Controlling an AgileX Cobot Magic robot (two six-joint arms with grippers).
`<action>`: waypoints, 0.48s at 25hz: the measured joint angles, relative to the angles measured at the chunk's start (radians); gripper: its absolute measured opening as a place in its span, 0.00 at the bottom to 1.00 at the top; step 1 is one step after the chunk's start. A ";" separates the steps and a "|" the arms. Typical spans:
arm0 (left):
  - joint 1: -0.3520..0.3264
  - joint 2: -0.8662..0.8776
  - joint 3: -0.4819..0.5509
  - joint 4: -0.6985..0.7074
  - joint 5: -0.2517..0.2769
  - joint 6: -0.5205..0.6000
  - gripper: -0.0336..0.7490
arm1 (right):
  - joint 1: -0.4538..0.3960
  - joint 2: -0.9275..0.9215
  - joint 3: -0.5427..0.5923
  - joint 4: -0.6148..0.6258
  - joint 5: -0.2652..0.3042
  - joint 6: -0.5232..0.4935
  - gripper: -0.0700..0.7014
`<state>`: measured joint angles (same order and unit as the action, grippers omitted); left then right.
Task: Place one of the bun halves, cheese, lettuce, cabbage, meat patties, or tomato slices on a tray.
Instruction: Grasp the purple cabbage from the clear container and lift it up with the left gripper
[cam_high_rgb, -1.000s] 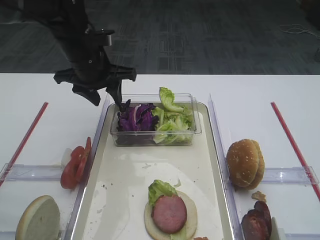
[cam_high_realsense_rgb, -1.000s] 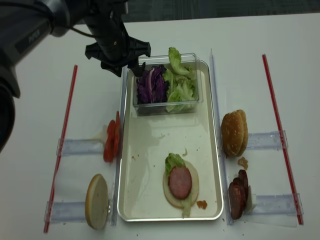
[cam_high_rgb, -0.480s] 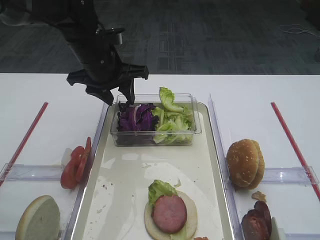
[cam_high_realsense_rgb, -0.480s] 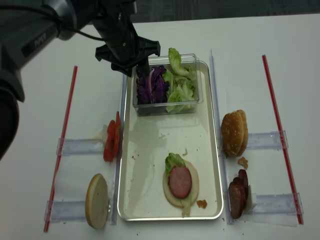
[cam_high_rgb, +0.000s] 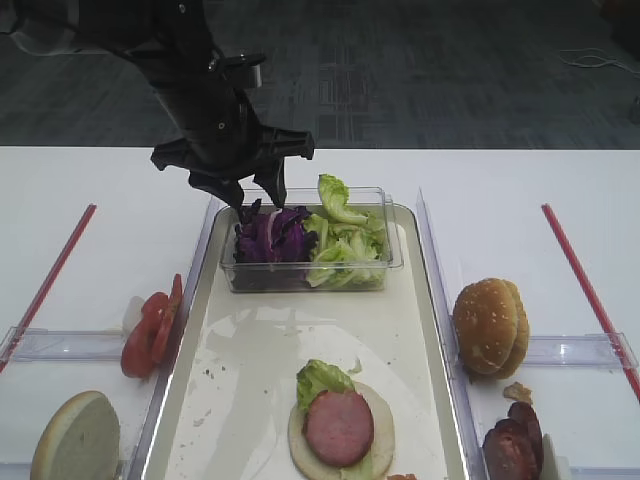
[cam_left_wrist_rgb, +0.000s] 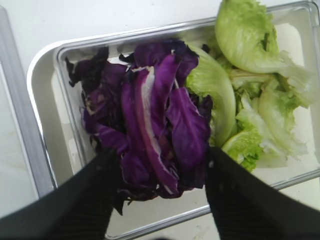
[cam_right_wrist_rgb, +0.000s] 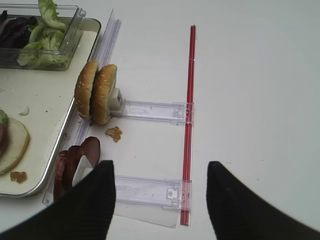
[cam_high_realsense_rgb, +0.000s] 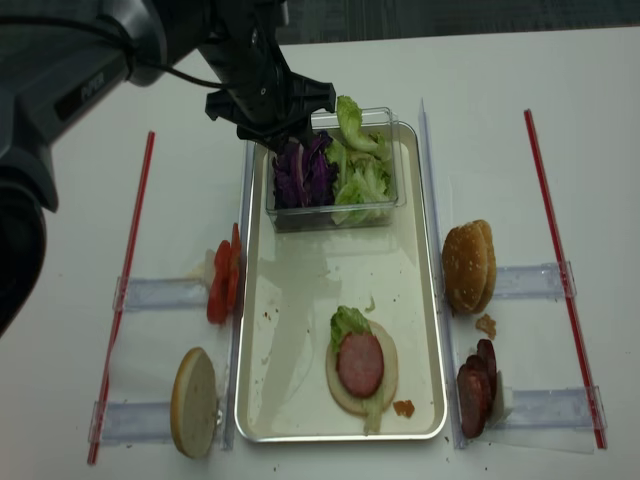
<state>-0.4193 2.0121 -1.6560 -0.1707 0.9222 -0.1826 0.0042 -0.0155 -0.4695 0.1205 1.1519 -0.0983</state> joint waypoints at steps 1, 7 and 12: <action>0.000 0.000 0.000 0.000 -0.002 0.000 0.52 | 0.000 0.000 0.000 0.000 0.000 0.000 0.64; 0.000 0.002 0.000 -0.019 -0.020 0.000 0.52 | 0.000 0.000 0.000 0.000 0.000 0.000 0.64; 0.000 0.045 -0.024 -0.041 0.004 0.015 0.52 | 0.000 0.000 0.000 0.000 0.000 0.000 0.64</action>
<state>-0.4193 2.0576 -1.6805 -0.2120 0.9257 -0.1675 0.0042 -0.0155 -0.4695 0.1205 1.1519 -0.0983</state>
